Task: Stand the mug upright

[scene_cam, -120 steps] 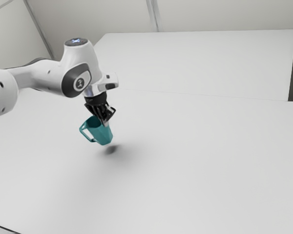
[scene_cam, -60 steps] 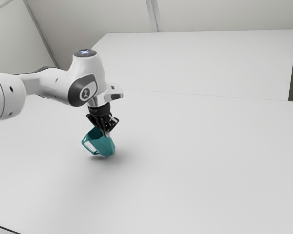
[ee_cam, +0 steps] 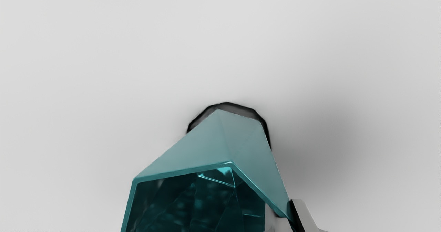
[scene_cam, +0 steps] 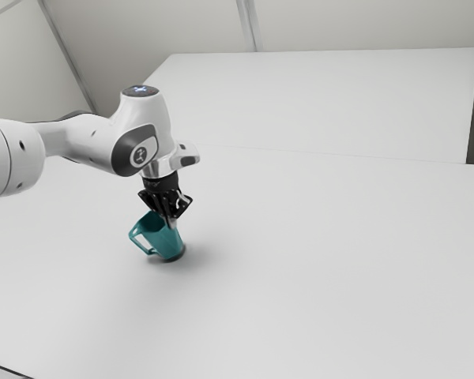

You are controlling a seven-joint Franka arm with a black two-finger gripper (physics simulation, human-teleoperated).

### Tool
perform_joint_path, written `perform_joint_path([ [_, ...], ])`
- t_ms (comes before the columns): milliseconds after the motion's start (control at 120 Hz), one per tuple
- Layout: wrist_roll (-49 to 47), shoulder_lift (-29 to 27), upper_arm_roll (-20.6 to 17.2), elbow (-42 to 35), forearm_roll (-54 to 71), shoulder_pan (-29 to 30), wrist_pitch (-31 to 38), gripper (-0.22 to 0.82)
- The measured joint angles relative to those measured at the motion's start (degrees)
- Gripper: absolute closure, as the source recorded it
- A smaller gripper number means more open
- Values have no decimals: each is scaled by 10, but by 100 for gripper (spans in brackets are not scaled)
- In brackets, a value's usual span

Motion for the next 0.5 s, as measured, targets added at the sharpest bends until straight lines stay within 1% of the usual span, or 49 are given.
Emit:
perform_joint_path([
  [133, -6, 1, 0, 0, 0, -3, -3, 79],
  [200, -8, 1, 0, 0, -1, -3, -6, 76],
  [500, -12, -5, 0, 1, -6, -2, -21, 48],
])
